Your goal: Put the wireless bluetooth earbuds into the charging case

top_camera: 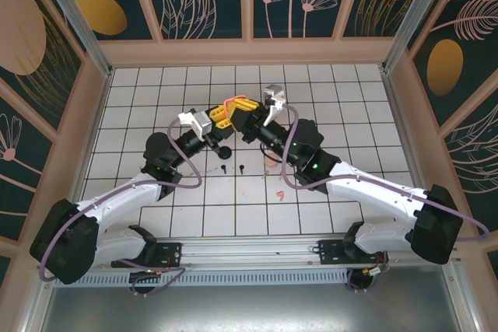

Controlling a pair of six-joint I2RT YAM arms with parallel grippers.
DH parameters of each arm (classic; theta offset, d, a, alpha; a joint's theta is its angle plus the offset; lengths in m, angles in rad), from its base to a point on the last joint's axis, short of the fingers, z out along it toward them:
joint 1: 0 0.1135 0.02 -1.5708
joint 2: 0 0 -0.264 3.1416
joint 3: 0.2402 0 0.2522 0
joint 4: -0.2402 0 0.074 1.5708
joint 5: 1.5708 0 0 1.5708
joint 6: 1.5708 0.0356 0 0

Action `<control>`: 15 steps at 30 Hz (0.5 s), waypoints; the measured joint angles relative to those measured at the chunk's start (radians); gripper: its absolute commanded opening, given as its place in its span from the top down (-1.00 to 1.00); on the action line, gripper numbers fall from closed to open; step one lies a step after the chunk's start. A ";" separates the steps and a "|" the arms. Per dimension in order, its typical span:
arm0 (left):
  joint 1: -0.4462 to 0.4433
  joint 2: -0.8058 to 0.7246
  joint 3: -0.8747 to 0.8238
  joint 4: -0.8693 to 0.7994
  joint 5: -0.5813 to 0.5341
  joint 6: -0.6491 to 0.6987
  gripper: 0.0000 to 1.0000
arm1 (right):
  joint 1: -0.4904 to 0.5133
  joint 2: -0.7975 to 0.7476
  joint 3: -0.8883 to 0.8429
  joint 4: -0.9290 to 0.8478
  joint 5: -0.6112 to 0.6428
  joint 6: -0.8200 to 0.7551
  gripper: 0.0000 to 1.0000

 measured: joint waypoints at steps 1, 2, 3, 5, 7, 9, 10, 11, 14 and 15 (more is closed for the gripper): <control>0.000 0.000 0.000 -0.001 -0.002 0.000 1.00 | 0.000 0.003 0.000 0.003 0.003 0.000 0.58; 0.000 0.000 0.000 -0.003 -0.005 0.000 1.00 | 0.000 0.006 0.000 0.007 0.007 -0.002 0.58; 0.000 0.000 0.000 -0.006 -0.008 0.000 1.00 | 0.000 0.010 0.000 0.011 0.010 -0.005 0.58; 0.000 0.000 0.000 -0.012 -0.015 0.000 1.00 | 0.002 0.018 0.000 0.016 0.018 -0.008 0.58; 0.000 0.000 0.000 -0.019 -0.022 0.000 1.00 | 0.003 0.026 0.000 0.023 0.027 -0.015 0.58; 0.000 0.000 0.000 -0.027 -0.026 0.000 1.00 | 0.005 0.032 0.001 0.025 0.042 -0.023 0.58; 0.000 0.000 0.000 -0.031 -0.028 0.000 1.00 | 0.006 0.035 0.001 0.025 0.048 -0.026 0.58; 0.000 0.000 0.000 -0.034 -0.029 0.000 1.00 | 0.007 0.037 0.001 0.025 0.052 -0.030 0.58; 0.000 0.000 0.000 -0.042 -0.032 0.001 1.00 | 0.013 0.043 0.001 0.025 0.072 -0.042 0.59; 0.000 0.000 0.000 -0.045 -0.032 0.001 1.00 | 0.016 0.044 0.001 0.024 0.078 -0.049 0.59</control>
